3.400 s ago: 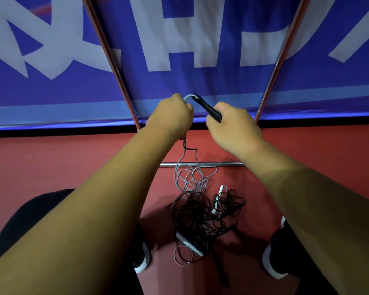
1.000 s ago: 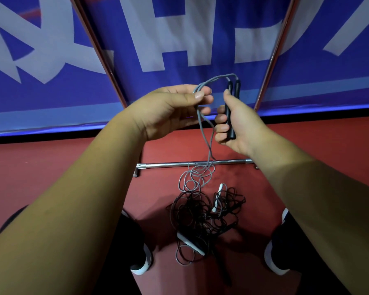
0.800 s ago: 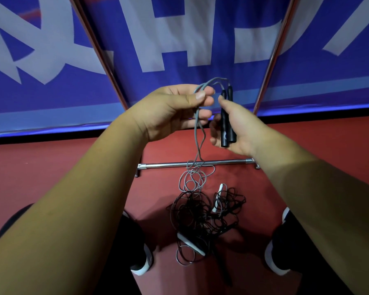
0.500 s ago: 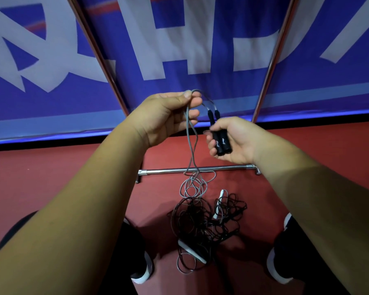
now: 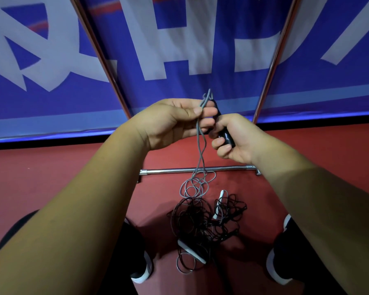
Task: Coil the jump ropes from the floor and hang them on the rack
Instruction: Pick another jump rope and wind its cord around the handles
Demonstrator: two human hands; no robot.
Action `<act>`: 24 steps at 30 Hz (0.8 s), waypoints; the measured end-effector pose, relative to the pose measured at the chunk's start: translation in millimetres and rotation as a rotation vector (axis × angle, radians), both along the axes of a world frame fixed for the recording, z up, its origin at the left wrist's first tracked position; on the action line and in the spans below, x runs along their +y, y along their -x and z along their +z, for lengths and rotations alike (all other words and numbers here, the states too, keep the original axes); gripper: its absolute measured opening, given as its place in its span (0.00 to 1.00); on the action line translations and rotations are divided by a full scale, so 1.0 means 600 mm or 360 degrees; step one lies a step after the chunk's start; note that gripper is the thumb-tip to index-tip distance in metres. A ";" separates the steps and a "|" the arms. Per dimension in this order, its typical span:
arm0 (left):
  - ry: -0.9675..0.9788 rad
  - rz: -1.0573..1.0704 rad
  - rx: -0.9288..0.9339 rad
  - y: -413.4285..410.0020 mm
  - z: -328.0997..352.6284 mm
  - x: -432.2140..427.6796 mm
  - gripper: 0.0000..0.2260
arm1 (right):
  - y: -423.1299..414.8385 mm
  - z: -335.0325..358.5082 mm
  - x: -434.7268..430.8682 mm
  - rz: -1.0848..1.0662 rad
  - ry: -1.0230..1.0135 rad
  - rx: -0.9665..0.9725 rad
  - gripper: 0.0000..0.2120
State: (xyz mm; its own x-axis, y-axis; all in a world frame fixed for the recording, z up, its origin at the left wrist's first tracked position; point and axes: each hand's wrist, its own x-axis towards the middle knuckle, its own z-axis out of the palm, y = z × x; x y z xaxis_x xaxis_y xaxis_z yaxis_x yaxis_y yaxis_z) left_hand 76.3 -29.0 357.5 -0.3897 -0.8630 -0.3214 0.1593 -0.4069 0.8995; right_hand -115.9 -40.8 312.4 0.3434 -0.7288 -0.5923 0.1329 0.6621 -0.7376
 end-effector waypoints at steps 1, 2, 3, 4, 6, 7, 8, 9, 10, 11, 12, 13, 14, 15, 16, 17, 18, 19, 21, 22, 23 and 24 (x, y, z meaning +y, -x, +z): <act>0.0006 -0.0010 -0.0008 0.002 0.000 0.000 0.14 | 0.000 0.005 0.003 0.0048 0.0018 -0.0054 0.09; 0.0008 -0.0005 -0.0009 0.004 -0.001 0.001 0.14 | 0.000 0.008 0.006 0.0090 0.0031 -0.0108 0.09; 0.0008 0.0016 -0.0005 0.006 -0.002 0.000 0.13 | 0.000 0.011 0.009 0.0117 0.0042 -0.0152 0.09; 0.0007 0.0048 0.0003 0.006 -0.004 0.000 0.13 | -0.001 0.014 0.011 0.0124 0.0043 -0.0187 0.09; 0.0000 0.0136 0.0027 0.005 -0.008 -0.003 0.12 | -0.001 0.014 0.012 0.0098 0.0019 -0.0255 0.08; -0.0004 0.0179 0.0040 0.004 -0.011 -0.005 0.11 | 0.000 0.011 0.010 0.0080 0.0004 -0.0286 0.07; -0.0010 0.0213 0.0054 0.003 -0.012 -0.006 0.10 | -0.001 0.007 0.008 0.0059 -0.0002 -0.0300 0.07; -0.0018 0.0237 0.0063 0.004 -0.013 -0.007 0.09 | -0.003 0.002 0.005 0.0027 -0.0001 -0.0287 0.09; -0.0025 0.0252 0.0062 0.005 -0.014 -0.007 0.08 | -0.006 -0.004 0.003 -0.0022 0.0001 -0.0243 0.10; -0.0029 0.0263 0.0049 0.006 -0.014 -0.007 0.08 | -0.010 -0.009 0.002 -0.0079 0.0007 -0.0166 0.10; -0.0029 0.0270 0.0033 0.008 -0.014 -0.006 0.08 | -0.014 -0.015 0.001 -0.0132 0.0021 -0.0055 0.10; -0.0028 0.0279 0.0022 0.009 -0.013 -0.006 0.07 | -0.017 -0.019 0.003 -0.0158 0.0041 0.0069 0.10; -0.0023 0.0291 0.0023 0.009 -0.012 -0.006 0.07 | -0.018 -0.021 0.005 -0.0146 0.0065 0.0184 0.09; -0.0015 0.0305 0.0033 0.009 -0.011 -0.008 0.06 | -0.019 -0.021 0.008 -0.0107 0.0087 0.0271 0.07; -0.0005 0.0320 0.0046 0.008 -0.010 -0.009 0.06 | -0.019 -0.022 0.011 -0.0058 0.0102 0.0325 0.05; 0.0002 0.0340 0.0059 0.006 -0.009 -0.011 0.06 | -0.018 -0.022 0.012 -0.0019 0.0111 0.0358 0.05; 0.0004 0.0368 0.0076 0.004 -0.007 -0.012 0.06 | -0.018 -0.022 0.012 0.0000 0.0118 0.0383 0.06; -0.0003 0.0405 0.0100 0.003 -0.007 -0.014 0.06 | -0.018 -0.023 0.012 -0.0008 0.0127 0.0398 0.08; -0.0025 0.0474 0.0157 -0.001 -0.009 -0.017 0.06 | -0.018 -0.027 0.008 -0.0092 0.0154 0.0384 0.08; -0.0036 0.0492 0.0177 -0.003 -0.011 -0.017 0.06 | -0.019 -0.029 0.007 -0.0142 0.0165 0.0349 0.07; -0.0046 0.0496 0.0189 -0.004 -0.012 -0.018 0.06 | -0.020 -0.030 0.005 -0.0174 0.0166 0.0306 0.06; -0.0054 0.0487 0.0194 -0.004 -0.012 -0.018 0.05 | -0.020 -0.030 0.004 -0.0182 0.0161 0.0275 0.04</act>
State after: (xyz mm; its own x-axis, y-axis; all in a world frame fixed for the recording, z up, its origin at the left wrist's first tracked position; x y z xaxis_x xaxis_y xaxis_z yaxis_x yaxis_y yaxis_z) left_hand 78.7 -39.6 350.3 -0.1517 -0.9355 -0.3191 0.3845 -0.3532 0.8529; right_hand -103.7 -38.4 294.1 0.1549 -0.8158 -0.5572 0.0687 0.5715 -0.8177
